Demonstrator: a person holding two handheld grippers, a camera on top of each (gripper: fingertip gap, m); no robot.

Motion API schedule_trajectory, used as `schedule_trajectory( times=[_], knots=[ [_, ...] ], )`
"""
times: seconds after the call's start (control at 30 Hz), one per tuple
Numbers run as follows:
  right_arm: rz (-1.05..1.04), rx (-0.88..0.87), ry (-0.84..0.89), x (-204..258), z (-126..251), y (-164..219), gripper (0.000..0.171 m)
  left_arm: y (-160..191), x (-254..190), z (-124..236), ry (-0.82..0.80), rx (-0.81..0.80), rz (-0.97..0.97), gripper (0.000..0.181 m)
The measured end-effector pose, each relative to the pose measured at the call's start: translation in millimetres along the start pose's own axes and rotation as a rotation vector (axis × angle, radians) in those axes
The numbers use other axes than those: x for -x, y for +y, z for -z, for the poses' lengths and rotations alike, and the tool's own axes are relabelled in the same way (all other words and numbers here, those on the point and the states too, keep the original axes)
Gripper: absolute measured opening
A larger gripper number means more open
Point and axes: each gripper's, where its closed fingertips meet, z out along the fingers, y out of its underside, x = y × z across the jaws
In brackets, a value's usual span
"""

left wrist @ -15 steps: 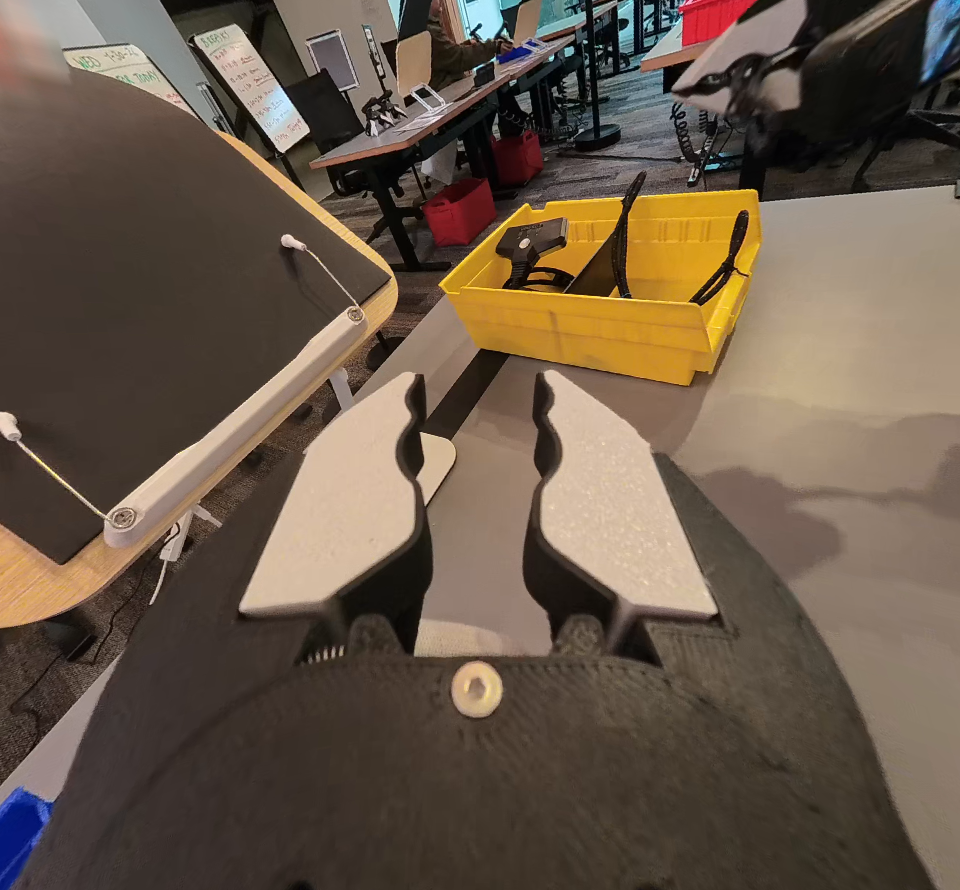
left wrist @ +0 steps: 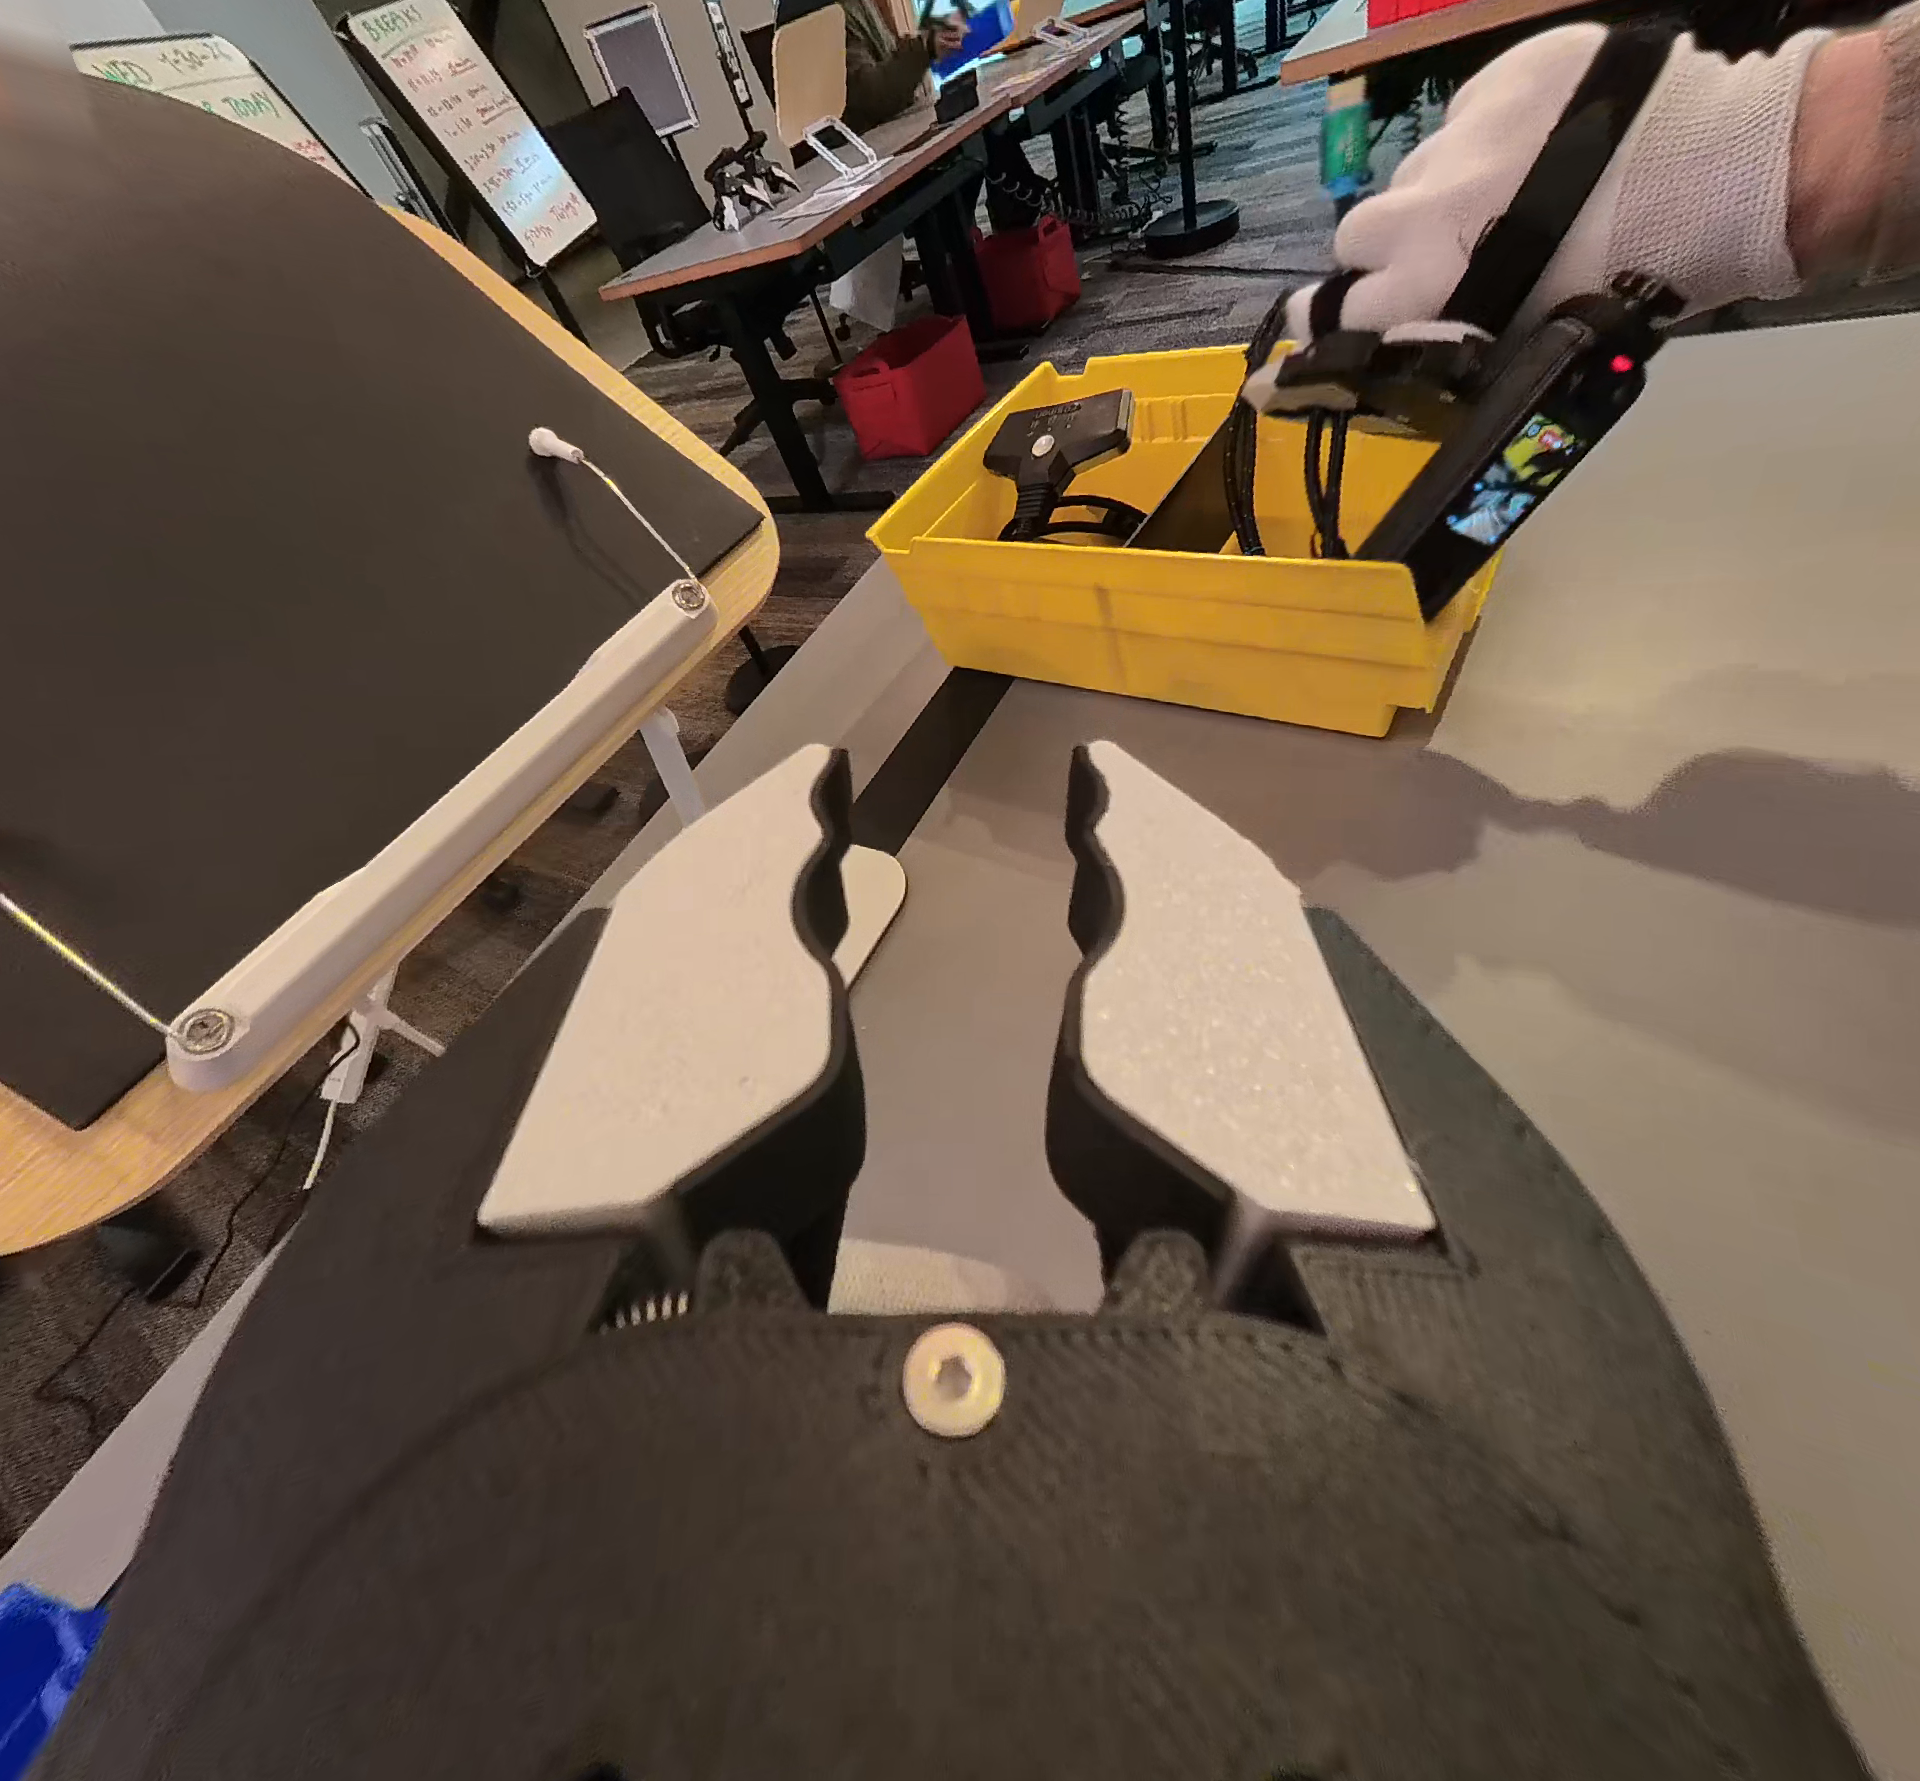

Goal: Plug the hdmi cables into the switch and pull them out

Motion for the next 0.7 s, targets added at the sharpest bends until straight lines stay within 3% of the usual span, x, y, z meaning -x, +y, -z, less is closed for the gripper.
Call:
schedule_trajectory(
  times=[0.17,0.3,0.47,0.7],
  knots=[
    [0.041,-0.12,-0.07,3,5,-27,0.0,5,-6,-5,0.013,0.032,-0.03,0.039],
    [-0.161,-0.231,-0.247,0,14,-29,0.023,5,-10,-5,0.031,0.035,-0.031,0.039],
    [-0.156,-0.264,-0.329,-2,26,-19,0.047,6,-12,-4,0.043,0.046,-0.05,0.04],
    [-0.38,-0.321,-0.32,-31,60,11,0.038,6,-10,-2,0.041,0.042,-0.04,0.04]
  ],
)
